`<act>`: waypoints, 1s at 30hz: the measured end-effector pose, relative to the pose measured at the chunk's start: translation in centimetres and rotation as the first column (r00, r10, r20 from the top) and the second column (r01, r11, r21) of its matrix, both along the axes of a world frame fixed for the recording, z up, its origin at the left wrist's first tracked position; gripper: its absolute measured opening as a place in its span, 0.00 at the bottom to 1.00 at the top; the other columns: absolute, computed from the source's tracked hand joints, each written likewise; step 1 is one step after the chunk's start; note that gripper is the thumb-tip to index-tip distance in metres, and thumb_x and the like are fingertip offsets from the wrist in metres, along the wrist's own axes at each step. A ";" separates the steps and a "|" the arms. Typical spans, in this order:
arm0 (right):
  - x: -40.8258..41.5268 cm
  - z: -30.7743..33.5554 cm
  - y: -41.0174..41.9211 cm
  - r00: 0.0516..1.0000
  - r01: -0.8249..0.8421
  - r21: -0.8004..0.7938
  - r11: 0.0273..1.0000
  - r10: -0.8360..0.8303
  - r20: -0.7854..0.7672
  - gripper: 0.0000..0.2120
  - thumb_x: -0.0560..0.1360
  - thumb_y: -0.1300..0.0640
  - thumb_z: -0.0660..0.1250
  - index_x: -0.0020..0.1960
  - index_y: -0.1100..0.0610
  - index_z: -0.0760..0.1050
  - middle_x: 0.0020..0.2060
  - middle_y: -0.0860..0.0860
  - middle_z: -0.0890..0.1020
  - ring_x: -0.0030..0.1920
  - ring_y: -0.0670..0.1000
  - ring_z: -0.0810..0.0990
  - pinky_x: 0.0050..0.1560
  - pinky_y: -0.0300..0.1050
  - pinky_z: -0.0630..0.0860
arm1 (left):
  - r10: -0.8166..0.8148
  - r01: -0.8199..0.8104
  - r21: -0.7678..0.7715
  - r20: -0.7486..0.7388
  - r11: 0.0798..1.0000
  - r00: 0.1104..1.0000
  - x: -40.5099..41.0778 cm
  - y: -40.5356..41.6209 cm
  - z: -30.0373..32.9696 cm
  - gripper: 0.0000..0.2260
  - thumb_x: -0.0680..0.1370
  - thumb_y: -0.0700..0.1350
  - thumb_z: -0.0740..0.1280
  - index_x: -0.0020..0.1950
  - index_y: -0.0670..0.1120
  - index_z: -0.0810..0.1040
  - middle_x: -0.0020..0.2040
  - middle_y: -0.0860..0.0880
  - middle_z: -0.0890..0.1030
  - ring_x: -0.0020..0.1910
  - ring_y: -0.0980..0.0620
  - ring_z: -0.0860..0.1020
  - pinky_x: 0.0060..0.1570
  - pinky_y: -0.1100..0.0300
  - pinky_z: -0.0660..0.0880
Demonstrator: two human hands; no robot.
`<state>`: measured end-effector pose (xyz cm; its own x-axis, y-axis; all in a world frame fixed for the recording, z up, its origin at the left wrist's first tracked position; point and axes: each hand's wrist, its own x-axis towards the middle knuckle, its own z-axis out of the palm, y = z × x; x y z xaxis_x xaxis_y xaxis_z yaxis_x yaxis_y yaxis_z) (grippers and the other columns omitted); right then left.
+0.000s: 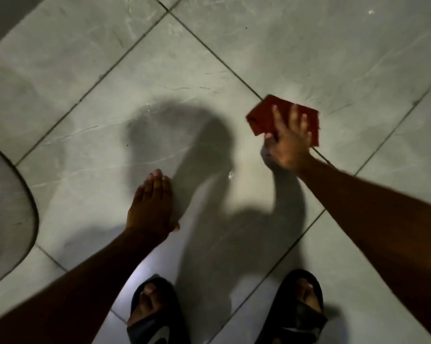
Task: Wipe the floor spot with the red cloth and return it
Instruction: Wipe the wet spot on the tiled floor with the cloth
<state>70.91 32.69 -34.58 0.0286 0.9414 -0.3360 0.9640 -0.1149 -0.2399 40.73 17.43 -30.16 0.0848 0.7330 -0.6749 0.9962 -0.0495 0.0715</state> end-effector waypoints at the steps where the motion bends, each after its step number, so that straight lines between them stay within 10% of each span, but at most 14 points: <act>1: 1.5 0.5 -2.6 0.992 0.121 0.004 0.993 -0.121 0.026 0.32 0.78 0.47 0.60 0.78 0.45 0.50 0.78 0.60 0.50 0.76 0.67 0.49 0.69 0.73 0.55 | -0.005 0.005 -0.011 -0.008 1.000 1.000 0.1 0.1 0.2 0.54 0.68 0.61 0.71 0.75 0.37 0.38 0.78 0.35 0.40 0.78 0.38 0.42 0.76 0.47 0.45; 5: -1.2 3.5 -20.4 0.960 0.268 -0.091 0.959 -0.258 0.104 0.27 0.78 0.48 0.48 0.74 0.57 0.64 0.73 0.70 0.61 0.70 0.75 0.61 0.63 0.75 0.65 | -0.018 0.017 -0.039 -0.026 0.999 0.999 0.6 0.5 0.6 0.54 0.69 0.60 0.71 0.75 0.36 0.37 0.77 0.34 0.39 0.77 0.37 0.42 0.77 0.46 0.45; 8: -8.1 4.4 -27.7 0.999 0.050 -0.270 0.962 -0.042 0.035 0.29 0.71 0.52 0.65 0.72 0.54 0.69 0.71 0.68 0.65 0.67 0.76 0.66 0.58 0.77 0.67 | -0.017 0.017 -0.023 -0.013 1.000 1.000 0.3 0.3 0.5 0.53 0.70 0.61 0.70 0.75 0.36 0.38 0.77 0.34 0.39 0.77 0.37 0.42 0.77 0.46 0.46; 16: -7.3 1.0 0.1 0.985 -0.151 -0.039 0.988 0.148 -0.088 0.38 0.72 0.54 0.66 0.76 0.39 0.52 0.79 0.56 0.48 0.76 0.65 0.45 0.70 0.73 0.48 | -0.006 0.006 -0.004 0.012 1.000 1.000 -0.3 -0.2 -0.6 0.55 0.68 0.62 0.71 0.75 0.38 0.36 0.78 0.36 0.38 0.77 0.39 0.40 0.77 0.47 0.44; 22: 0.6 4.7 -12.3 0.957 0.291 -0.043 0.956 -0.290 0.010 0.30 0.75 0.61 0.62 0.75 0.50 0.62 0.75 0.62 0.62 0.72 0.67 0.62 0.70 0.63 0.61 | -0.038 0.037 -0.010 -0.066 0.999 0.997 0.5 0.0 0.3 0.54 0.69 0.61 0.71 0.75 0.36 0.38 0.77 0.34 0.41 0.77 0.37 0.44 0.76 0.46 0.46; 25: -2.8 6.9 -20.2 0.960 0.246 -0.164 0.955 -0.264 -0.097 0.25 0.75 0.61 0.65 0.72 0.53 0.68 0.72 0.62 0.69 0.69 0.63 0.70 0.66 0.55 0.68 | -0.032 0.034 0.011 -0.088 0.999 0.996 1.4 -0.5 1.5 0.51 0.71 0.59 0.70 0.76 0.36 0.41 0.78 0.34 0.44 0.78 0.37 0.46 0.77 0.45 0.47; 28: -5.2 9.4 -20.7 0.903 0.121 -0.362 0.924 -0.254 -0.347 0.19 0.76 0.64 0.67 0.67 0.59 0.74 0.67 0.60 0.75 0.66 0.59 0.74 0.67 0.33 0.63 | 0.181 -0.181 0.004 0.030 0.984 0.983 3.6 -2.1 4.3 0.41 0.76 0.57 0.63 0.76 0.36 0.45 0.78 0.36 0.49 0.78 0.38 0.47 0.77 0.45 0.49; 30: -6.2 12.2 -19.0 0.898 0.024 -0.422 0.906 -0.205 -0.390 0.20 0.76 0.60 0.68 0.68 0.56 0.74 0.66 0.57 0.77 0.66 0.56 0.75 0.69 0.36 0.64 | 0.514 -0.506 -0.089 0.191 0.858 0.837 5.2 -2.6 7.5 0.33 0.79 0.57 0.56 0.75 0.36 0.53 0.77 0.36 0.56 0.77 0.38 0.55 0.75 0.45 0.54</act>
